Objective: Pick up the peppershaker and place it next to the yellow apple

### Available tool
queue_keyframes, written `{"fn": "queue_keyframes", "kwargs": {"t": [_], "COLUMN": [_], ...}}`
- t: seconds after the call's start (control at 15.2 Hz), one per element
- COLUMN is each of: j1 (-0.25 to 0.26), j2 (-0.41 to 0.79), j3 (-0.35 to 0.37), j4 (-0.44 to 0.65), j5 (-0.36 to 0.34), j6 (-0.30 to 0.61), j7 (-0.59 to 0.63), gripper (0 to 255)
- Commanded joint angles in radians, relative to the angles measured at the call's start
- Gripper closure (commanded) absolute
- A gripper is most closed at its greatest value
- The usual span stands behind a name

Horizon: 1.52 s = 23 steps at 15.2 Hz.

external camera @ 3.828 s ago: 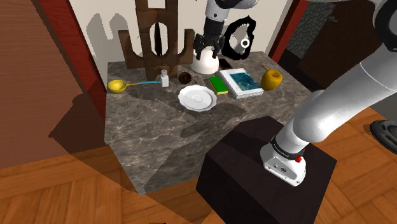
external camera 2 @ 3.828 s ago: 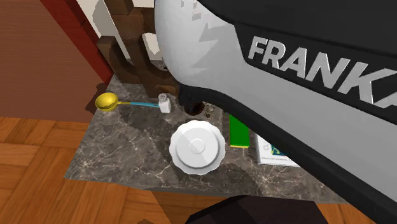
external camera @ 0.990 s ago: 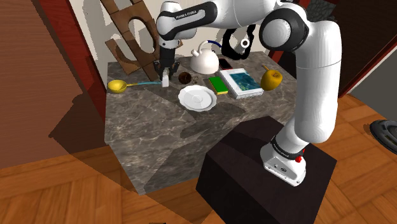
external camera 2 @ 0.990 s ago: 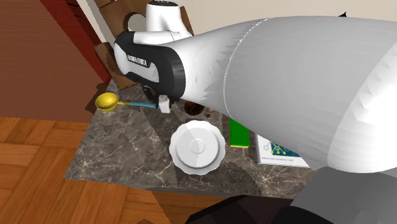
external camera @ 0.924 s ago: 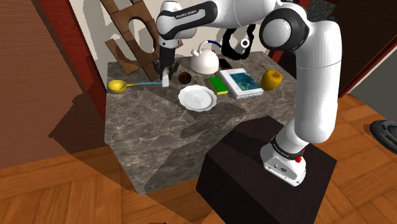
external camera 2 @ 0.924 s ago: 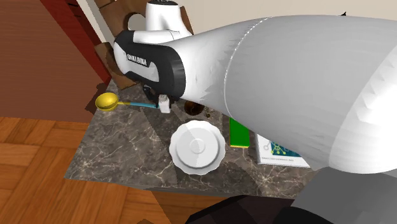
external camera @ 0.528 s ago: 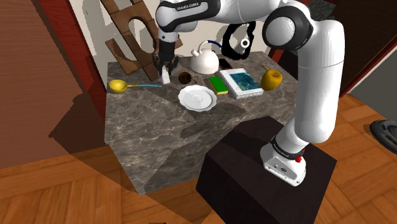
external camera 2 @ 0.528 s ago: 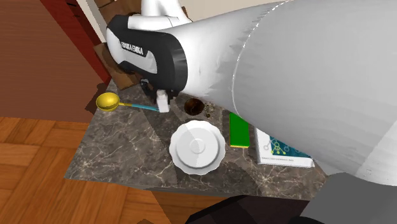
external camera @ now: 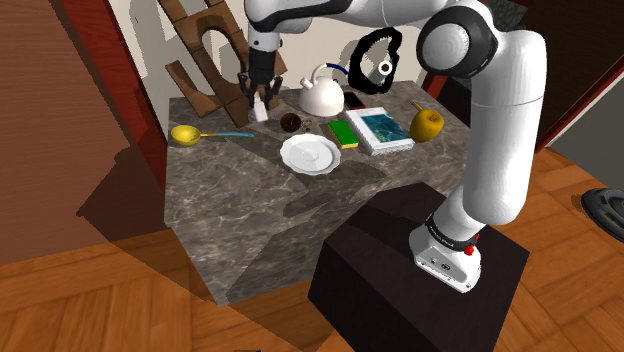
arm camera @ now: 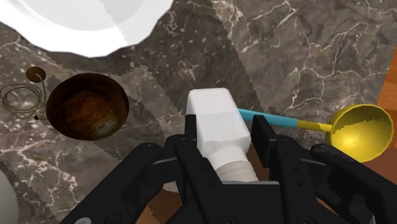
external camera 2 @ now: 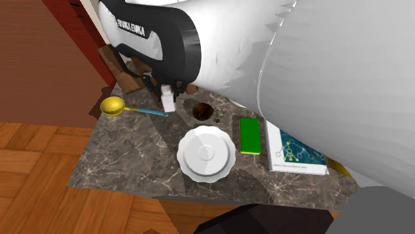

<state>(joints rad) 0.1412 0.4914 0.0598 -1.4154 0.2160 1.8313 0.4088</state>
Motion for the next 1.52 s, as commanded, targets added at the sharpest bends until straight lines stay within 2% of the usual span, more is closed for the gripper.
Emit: {"fn": "queue_keyframes", "kwargs": {"t": [0.0,0.73,1.45], "j1": [0.0,-0.002,-0.004], "j2": [-0.004,-0.011,0.02], "j3": [0.0,0.001,0.003], "j4": [0.021,0.158,0.344], "j5": [-0.001,-0.006,-0.01], "j6": [-0.025,-0.165,-0.317], "j7": [0.006,0.035,0.067], "gripper": [255,255,255]}}
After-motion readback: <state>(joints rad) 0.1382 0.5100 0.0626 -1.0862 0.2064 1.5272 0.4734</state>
